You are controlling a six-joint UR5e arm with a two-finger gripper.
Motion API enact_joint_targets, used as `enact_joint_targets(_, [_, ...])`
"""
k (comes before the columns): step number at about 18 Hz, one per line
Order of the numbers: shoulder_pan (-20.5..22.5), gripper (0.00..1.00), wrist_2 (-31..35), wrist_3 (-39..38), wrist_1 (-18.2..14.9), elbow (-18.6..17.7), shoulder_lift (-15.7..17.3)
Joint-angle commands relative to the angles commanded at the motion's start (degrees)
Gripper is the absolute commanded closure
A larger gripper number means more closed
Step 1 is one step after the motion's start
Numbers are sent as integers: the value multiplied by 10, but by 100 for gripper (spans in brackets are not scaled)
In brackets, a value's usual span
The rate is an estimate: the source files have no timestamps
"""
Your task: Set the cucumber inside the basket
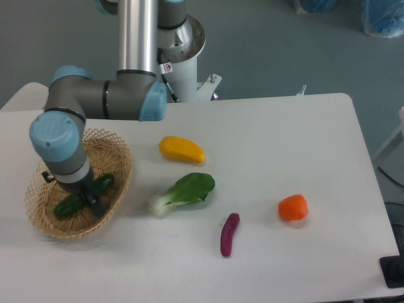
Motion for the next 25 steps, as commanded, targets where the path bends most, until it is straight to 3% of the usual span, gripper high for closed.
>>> enact_joint_targets(2, [34,0,0,28,0,2,-3])
enact_joint_targets(8, [129,0,1,136,-7,54,-39])
enact_joint_targets(14, [206,0,3,251,-47,141,-96])
enact_joint_targets(18, [239,0,3,301,-54,188,-131])
enact_joint_targets(25, [272,0,17,378,-56,229,-165])
